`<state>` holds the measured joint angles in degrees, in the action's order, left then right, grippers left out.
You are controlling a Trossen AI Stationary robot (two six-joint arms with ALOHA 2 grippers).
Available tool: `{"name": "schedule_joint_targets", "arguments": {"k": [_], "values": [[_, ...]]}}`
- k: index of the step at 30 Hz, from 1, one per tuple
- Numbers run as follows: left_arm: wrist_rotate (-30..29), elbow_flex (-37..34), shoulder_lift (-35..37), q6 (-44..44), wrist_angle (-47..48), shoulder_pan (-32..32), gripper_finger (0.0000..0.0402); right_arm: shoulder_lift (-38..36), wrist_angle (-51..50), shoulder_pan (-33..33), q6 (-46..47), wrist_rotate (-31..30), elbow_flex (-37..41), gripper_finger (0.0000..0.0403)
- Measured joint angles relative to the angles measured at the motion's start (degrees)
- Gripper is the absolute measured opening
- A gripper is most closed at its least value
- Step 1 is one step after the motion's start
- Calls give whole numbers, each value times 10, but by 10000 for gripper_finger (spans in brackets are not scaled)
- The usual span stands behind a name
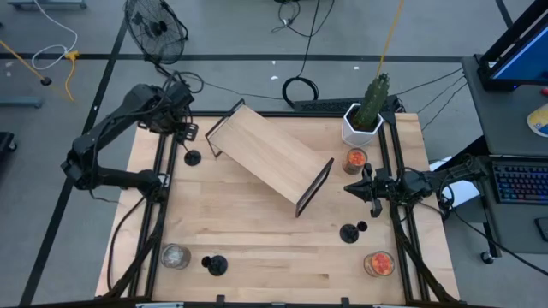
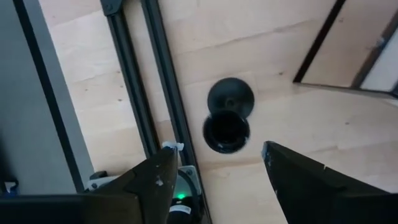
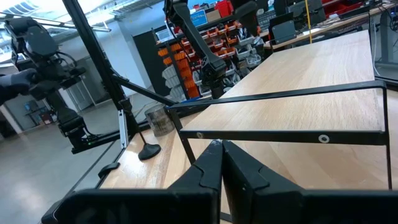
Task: Pick & Place candle stick holders
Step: Put the top black candle holder on the shelf
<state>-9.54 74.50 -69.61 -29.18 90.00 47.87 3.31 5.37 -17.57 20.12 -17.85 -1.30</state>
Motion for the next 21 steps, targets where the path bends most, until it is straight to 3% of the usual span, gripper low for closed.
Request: {"name": "schedule_joint_targets", "arguments": {"k": [12,21], "values": [[-14,-79,2,-14,0,5,215,0,0,0,-1,0,0,4],[-15,-82,1,-11,-9,5,216,0,0,0,-35,0,0,4]]}}
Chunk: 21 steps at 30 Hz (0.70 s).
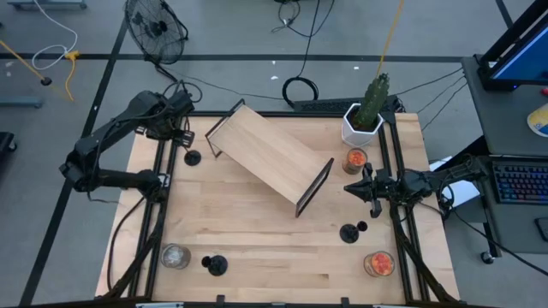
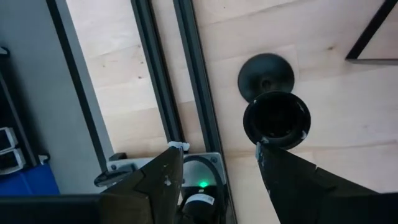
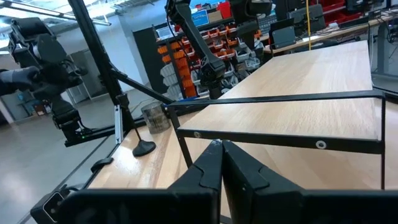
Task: Pick & Place candle stick holders
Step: Put the top black candle holder on the shelf
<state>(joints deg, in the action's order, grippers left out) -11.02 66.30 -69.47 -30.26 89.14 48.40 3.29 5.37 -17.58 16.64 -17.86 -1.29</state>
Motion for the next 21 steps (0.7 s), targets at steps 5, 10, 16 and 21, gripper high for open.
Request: {"name": "schedule_joint_targets", "arguments": {"k": [5,10,16,21], "values": [[4,2,1,12,4,0,216,0,0,0,1,0,0,4],[35,29,17,21,7,11,216,0,0,0,2,0,0,4],[24,44,35,16,8,29,216,0,0,0,0,0,0,4],[21,44,19,23,-11,31,216,0,0,0,-10,0,0,4]]}}
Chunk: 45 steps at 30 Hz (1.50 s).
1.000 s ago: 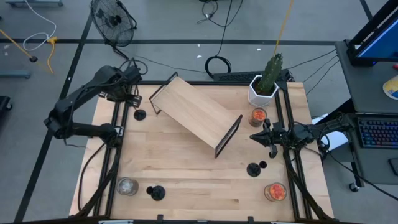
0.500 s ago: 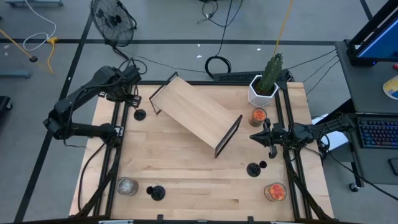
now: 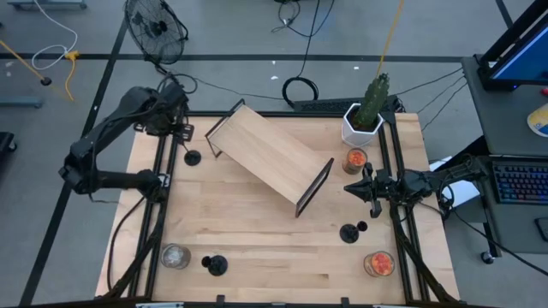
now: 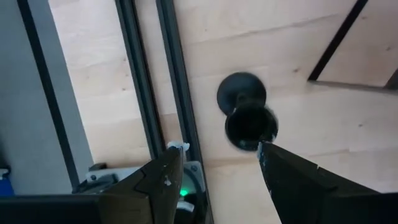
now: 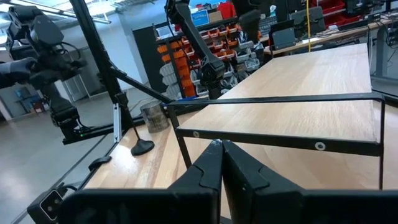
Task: Pick & Place candle stick holders
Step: Put the top black candle holder on the shelf
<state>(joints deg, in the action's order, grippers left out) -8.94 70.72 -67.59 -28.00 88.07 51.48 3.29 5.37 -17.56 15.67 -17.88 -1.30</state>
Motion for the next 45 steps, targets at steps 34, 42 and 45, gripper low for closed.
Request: {"name": "schedule_joint_targets", "arguments": {"k": [34,42,45], "values": [[-3,-81,-58,51,-67,0,210,0,0,0,1,0,0,4],[-15,-83,-60,50,-82,0,108,0,0,0,1,0,0,4],[-14,-83,-60,50,-92,0,58,0,0,0,1,0,0,4]]}}
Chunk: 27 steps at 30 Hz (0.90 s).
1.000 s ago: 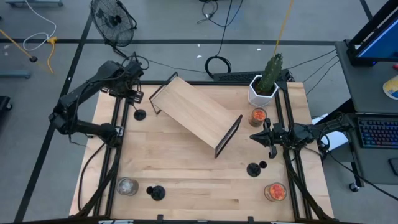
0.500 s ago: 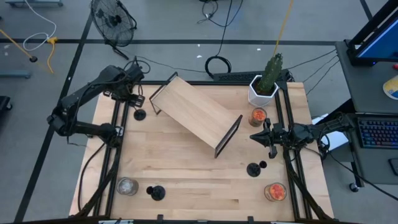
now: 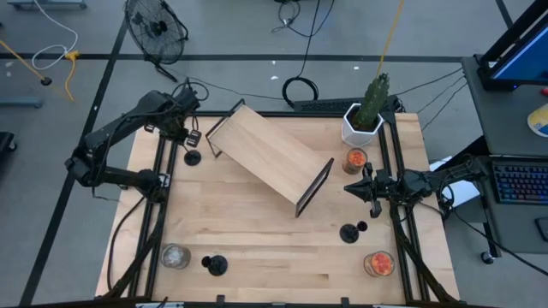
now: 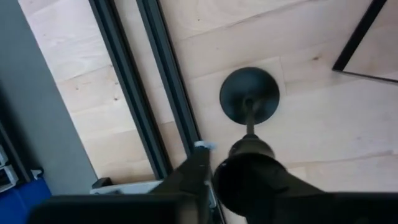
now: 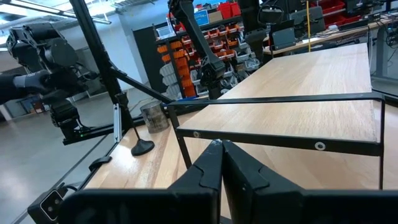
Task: Pick & Place candle stick holders
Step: Put the top black candle holder on the shelf
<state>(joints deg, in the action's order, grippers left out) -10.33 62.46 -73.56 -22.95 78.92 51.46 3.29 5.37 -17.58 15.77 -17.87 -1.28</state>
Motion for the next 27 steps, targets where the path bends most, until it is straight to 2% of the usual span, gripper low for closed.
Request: {"name": "schedule_joint_targets", "arguments": {"k": [3,15,24,27], "values": [[7,1,1,5,-10,0,27,0,0,0,0,0,0,4],[21,3,13,14,12,0,27,0,0,0,0,0,0,4],[70,38,38,34,116,-2,10,0,0,0,0,0,0,4],[118,41,50,38,111,-14,10,0,0,0,-1,0,0,4]]}}
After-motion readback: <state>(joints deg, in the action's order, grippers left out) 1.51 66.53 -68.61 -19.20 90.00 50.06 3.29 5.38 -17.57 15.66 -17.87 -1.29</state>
